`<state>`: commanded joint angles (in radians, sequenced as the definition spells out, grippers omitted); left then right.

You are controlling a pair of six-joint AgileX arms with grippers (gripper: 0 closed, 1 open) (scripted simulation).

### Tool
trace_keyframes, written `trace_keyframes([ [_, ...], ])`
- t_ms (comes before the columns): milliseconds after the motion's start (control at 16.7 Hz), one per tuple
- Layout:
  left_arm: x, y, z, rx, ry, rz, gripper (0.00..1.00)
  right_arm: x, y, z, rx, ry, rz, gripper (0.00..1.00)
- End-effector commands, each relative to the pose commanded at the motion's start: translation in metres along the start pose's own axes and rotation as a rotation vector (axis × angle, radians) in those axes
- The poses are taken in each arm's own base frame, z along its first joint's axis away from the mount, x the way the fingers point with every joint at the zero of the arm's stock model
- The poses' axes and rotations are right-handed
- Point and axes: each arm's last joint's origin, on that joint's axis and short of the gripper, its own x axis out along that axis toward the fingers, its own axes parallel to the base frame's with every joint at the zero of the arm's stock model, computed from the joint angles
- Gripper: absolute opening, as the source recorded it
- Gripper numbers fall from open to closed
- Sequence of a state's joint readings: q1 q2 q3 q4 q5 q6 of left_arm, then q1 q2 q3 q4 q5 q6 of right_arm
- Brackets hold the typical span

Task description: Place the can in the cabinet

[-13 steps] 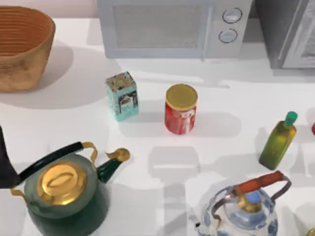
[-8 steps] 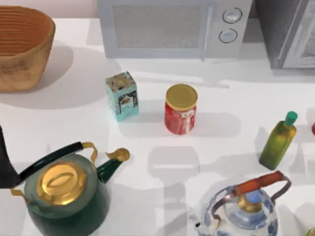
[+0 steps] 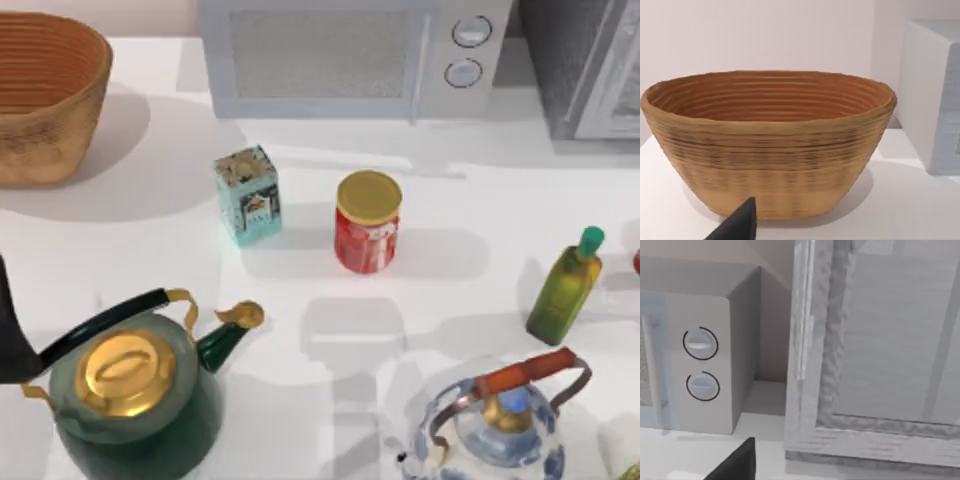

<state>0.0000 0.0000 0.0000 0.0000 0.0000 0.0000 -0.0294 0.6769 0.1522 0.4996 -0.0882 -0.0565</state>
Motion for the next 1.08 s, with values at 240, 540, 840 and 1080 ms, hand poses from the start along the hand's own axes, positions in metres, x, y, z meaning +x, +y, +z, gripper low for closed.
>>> trace_keyframes([
  [240, 0.0, 0.0, 0.0, 0.0, 0.0, 0.0, 1.0, 0.045, -0.008, -0.025, 0.015, 0.079, -0.027, 1.0],
  [540, 0.0, 0.0, 0.0, 0.0, 0.0, 0.0, 1.0, 0.067, -0.013, -0.077, 0.061, 0.227, -0.088, 1.0],
  [840, 0.0, 0.0, 0.0, 0.0, 0.0, 0.0, 1.0, 0.063, -0.002, -0.109, 0.08, 0.368, -0.06, 1.0],
  [1080, 0.0, 0.0, 0.0, 0.0, 0.0, 0.0, 1.0, 0.063, -0.002, -0.109, 0.08, 0.367, -0.061, 1.0],
])
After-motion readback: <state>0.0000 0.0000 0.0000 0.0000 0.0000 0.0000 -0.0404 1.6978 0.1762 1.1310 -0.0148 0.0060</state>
